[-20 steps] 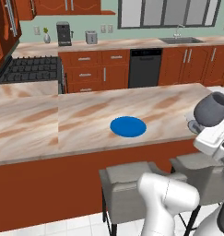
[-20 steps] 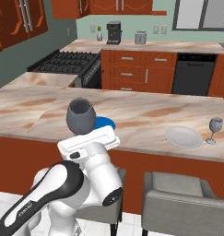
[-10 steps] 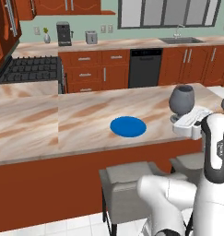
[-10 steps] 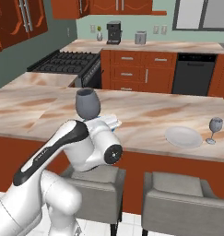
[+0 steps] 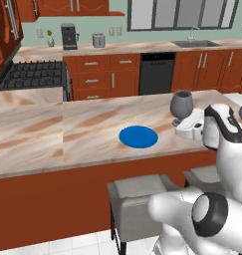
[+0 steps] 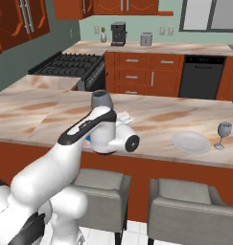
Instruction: Retrieve the wine glasses from the counter and place one next to each plate.
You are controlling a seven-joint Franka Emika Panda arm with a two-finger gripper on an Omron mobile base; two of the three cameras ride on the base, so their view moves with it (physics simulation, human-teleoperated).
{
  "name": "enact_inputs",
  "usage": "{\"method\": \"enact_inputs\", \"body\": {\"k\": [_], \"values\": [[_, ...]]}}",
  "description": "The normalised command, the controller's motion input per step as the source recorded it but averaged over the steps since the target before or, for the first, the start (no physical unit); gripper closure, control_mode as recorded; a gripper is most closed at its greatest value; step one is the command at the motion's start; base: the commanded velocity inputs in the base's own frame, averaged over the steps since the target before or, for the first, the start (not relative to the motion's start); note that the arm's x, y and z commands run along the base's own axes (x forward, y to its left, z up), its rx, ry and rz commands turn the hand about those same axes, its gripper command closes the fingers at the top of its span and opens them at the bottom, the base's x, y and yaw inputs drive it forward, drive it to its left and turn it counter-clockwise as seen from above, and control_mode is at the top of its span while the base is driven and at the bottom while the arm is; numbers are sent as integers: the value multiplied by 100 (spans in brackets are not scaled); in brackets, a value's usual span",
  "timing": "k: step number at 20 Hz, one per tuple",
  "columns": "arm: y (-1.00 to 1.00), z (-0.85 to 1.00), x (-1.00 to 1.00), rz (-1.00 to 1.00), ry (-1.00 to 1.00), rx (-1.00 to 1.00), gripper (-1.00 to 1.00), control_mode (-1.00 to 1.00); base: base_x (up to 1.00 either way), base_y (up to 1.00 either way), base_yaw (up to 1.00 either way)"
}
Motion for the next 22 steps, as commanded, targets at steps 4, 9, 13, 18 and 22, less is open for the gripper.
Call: {"method": "enact_inputs", "body": {"k": [4, 9, 13, 18, 22], "values": [[-60, -26, 89, 27, 11, 0, 100, -100, 0, 0, 0], [-42, -20, 75, 33, 13, 0, 100, -100, 0, 0, 0], [-13, -15, 58, 29, 10, -3, 100, -100, 0, 0, 0], [0, -12, 13, 13, 0, -7, 100, -100, 0, 0, 0], [3, -16, 0, 3, -1, -11, 100, -100, 0, 0, 0]]}}
